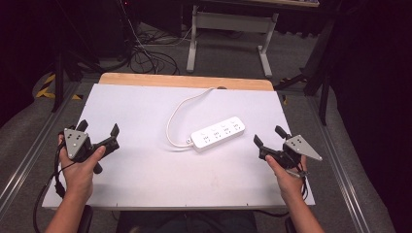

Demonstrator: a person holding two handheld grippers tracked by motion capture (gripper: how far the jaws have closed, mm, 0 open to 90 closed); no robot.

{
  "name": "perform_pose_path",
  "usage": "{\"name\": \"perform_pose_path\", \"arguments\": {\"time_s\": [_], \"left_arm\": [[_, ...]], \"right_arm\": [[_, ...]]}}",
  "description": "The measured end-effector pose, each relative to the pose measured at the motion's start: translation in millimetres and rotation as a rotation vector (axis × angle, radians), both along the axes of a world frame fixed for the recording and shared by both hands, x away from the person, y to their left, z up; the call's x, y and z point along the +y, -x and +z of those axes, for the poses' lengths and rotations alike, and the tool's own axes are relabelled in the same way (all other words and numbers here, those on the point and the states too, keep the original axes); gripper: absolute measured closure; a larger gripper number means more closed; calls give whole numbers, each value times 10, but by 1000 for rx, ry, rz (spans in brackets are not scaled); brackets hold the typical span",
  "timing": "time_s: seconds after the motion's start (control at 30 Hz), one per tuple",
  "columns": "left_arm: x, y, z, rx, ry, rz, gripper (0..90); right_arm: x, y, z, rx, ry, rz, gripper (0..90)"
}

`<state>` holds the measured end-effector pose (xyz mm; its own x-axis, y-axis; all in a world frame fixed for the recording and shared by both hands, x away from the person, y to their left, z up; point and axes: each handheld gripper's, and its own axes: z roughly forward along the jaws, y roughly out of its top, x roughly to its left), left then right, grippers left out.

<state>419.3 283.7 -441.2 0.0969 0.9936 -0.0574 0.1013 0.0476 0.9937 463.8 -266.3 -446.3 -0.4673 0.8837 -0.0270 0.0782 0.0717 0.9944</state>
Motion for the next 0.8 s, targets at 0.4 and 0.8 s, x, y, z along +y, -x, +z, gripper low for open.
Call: {"name": "perform_pose_path", "arguments": {"time_s": [0.4,0.8], "left_arm": [[2,-2,-3,3,-5,-3,35],[1,-6,-5,5,-9,-4,37]], "right_arm": [[-3,3,4,-5,0,-2,128],[-21,41,45,-36,-4,14,326]]}}
